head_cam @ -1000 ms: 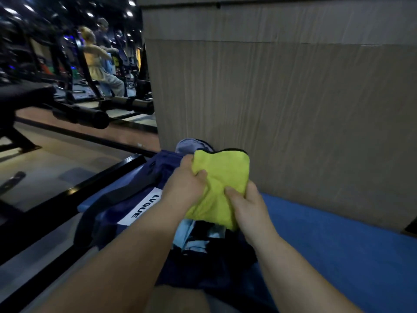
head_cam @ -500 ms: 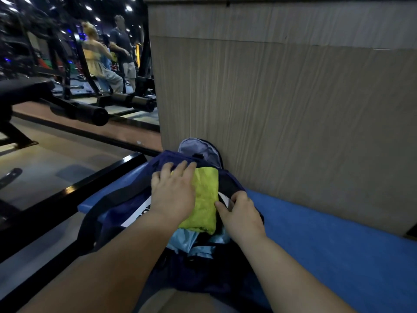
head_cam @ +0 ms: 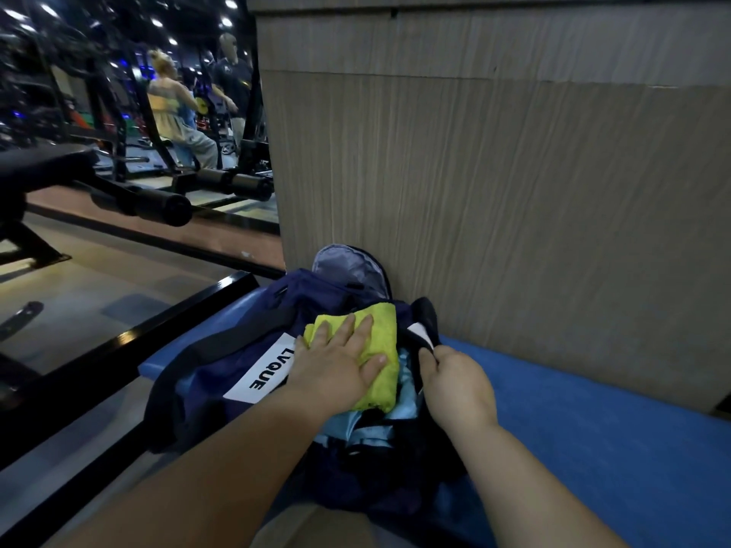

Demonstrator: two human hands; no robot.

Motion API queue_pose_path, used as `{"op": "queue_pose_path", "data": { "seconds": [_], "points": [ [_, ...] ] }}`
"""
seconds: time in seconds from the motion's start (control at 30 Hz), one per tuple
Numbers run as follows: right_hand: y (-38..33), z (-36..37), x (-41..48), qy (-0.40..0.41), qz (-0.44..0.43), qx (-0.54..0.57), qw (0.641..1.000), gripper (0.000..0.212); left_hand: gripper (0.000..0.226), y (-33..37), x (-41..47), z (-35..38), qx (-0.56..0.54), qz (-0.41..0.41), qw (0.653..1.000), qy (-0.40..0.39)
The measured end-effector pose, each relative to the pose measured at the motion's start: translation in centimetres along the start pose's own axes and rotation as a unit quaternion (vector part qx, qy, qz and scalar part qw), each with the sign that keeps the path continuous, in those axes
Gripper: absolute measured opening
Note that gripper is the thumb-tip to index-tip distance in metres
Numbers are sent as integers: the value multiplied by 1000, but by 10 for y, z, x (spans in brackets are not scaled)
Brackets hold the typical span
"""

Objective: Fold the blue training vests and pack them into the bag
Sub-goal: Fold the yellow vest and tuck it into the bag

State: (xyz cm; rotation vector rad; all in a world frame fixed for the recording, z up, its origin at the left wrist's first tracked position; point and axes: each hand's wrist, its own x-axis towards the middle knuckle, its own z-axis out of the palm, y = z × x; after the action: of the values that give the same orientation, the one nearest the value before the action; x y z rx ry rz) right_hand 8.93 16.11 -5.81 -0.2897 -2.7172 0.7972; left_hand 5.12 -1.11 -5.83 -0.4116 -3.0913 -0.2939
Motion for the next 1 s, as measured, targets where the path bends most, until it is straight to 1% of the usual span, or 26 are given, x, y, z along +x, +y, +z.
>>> {"op": "queue_pose_path", "data": {
  "seconds": [0.13,0.27,0.33,0.43,0.5,0.57,0.6,0.67,0.73,0.77,0.83,0.9,0.97,1.0],
  "points": [
    [10,-25,6,50,3,33,998,42,67,23,9,0,-14,-18,1000,-9],
    [22,-54,12,100,13,34,994,43,68,50,23,-3,-5,-6,999,-41],
    [30,-67,14,117,21,40,992,43,68,64,32,-1,35,6,997,-66],
    [39,-81,14,135,18,41,990,44,75,81,43,4,119,21,984,-131],
    [44,-85,14,111,16,29,993,44,76,88,47,6,127,20,981,-147],
    [50,-88,15,61,25,17,998,44,67,91,46,4,112,23,986,-123],
    [52,-88,14,33,28,8,999,43,61,90,43,0,105,30,989,-98],
    [56,-87,12,-19,25,-4,999,44,49,84,34,-11,96,49,994,-13],
    [57,-81,8,-55,17,23,998,45,41,69,26,-25,85,45,993,63],
    [56,-77,5,-64,13,44,997,46,38,60,23,-32,76,29,994,79],
    [54,-67,1,-55,-13,70,996,45,33,37,20,-42,59,-18,995,77],
    [48,-58,-3,-22,-56,78,995,38,33,14,18,-41,51,-56,996,46],
    [41,-50,-5,-5,-97,71,993,31,45,-4,15,-29,39,-64,997,-4],
    [37,-46,-6,-14,-114,55,992,35,52,-9,13,-21,27,-64,997,-28]
  ]
}}
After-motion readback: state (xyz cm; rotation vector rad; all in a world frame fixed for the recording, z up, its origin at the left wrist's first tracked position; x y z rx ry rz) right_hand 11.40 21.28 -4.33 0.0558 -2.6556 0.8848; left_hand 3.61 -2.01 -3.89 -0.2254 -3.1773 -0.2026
